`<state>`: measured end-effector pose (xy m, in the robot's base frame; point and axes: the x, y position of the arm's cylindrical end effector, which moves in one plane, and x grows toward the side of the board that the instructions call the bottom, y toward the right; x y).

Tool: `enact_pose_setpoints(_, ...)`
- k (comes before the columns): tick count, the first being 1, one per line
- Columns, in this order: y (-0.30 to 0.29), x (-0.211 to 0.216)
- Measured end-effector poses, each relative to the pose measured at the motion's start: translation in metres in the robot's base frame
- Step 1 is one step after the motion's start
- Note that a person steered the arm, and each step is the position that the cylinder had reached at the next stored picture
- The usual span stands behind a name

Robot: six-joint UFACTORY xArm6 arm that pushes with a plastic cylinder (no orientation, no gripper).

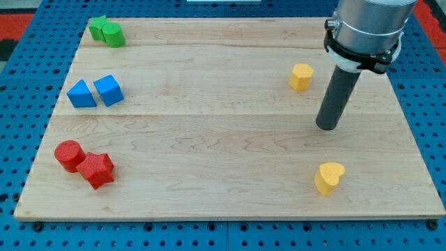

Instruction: Push the hexagon towards the top of the yellow heart

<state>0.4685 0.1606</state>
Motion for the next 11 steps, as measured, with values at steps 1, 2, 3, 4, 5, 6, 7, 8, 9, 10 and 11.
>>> enact_pose_setpoints(1,0.0,0.0)
enact_pose_setpoints(2,0.042,0.0)
enact_pose_setpoints(3,0.08,-0.017)
enact_pose_setpoints(4,0.088,-0.077)
enact_pose_setpoints(5,0.013,-0.148)
enact_pose_setpoints(6,-0.062,-0.142)
enact_pose_setpoints(7,0.003,-0.075)
enact_pose_setpoints(8,-0.001,-0.117)
enact_pose_setpoints(9,0.097,-0.104)
enact_pose_setpoints(10,0.074,-0.063)
enact_pose_setpoints(11,0.015,-0.048)
